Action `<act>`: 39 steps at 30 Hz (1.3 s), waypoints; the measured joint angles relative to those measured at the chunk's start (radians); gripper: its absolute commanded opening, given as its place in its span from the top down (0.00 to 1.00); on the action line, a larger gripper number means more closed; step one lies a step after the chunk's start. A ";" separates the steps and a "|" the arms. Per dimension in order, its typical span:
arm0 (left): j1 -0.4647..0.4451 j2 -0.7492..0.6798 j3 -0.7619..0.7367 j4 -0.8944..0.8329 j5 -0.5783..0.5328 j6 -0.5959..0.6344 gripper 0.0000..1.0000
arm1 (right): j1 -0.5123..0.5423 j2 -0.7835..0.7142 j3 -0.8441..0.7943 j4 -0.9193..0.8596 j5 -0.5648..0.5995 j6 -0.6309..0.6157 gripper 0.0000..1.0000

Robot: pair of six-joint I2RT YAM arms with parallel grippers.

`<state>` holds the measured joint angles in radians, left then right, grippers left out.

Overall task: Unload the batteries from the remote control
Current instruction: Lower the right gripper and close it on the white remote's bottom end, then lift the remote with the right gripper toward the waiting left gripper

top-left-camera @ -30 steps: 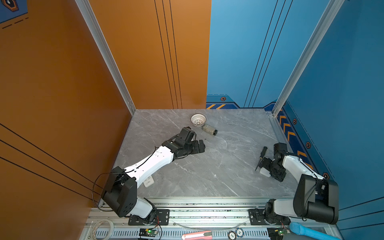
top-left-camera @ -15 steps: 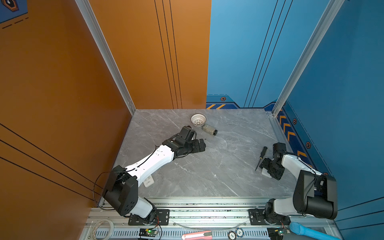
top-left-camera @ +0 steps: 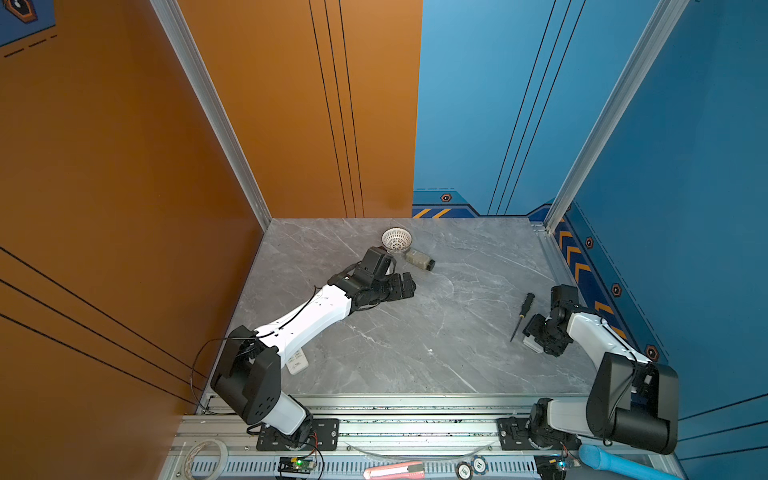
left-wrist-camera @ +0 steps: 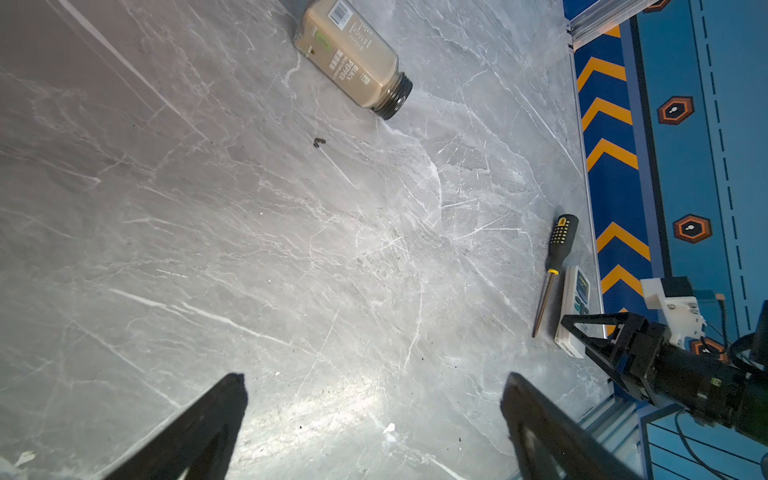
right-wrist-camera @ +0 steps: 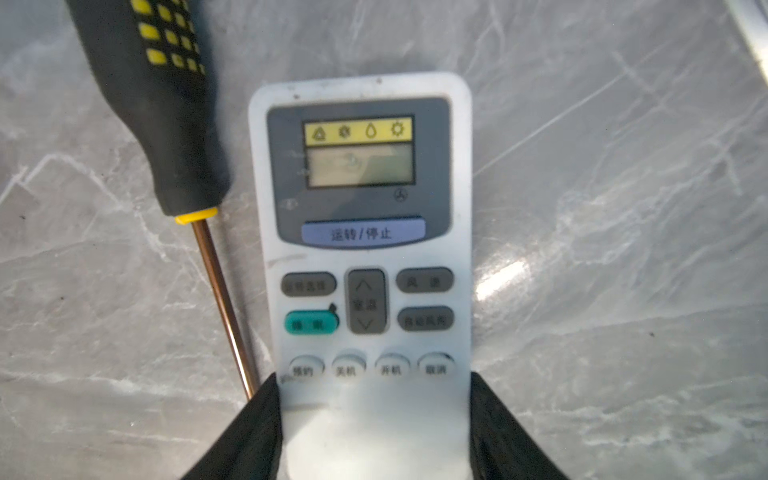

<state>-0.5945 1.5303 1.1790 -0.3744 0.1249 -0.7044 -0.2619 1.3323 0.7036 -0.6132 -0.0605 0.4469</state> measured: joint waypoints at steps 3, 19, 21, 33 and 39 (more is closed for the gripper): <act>0.003 0.006 0.003 0.004 0.004 0.000 0.02 | 0.000 -0.011 -0.002 0.000 0.000 -0.002 0.43; 0.011 0.074 0.011 0.145 0.118 -0.050 0.02 | 0.131 -0.157 -0.018 -0.008 0.009 -0.029 0.54; 0.005 0.100 0.021 0.188 0.143 -0.076 0.02 | 0.178 -0.197 -0.014 -0.012 0.009 -0.035 0.54; -0.021 0.297 0.116 0.445 0.275 -0.330 0.00 | 0.624 -0.190 0.188 -0.037 -0.025 -0.128 0.53; -0.032 0.330 0.092 0.541 0.283 -0.444 0.06 | 0.793 -0.058 0.267 -0.029 -0.055 -0.168 0.53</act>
<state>-0.6270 1.8606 1.2705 0.1665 0.4080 -1.1488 0.5308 1.2743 0.9710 -0.6418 -0.1150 0.2790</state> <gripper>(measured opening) 0.962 0.632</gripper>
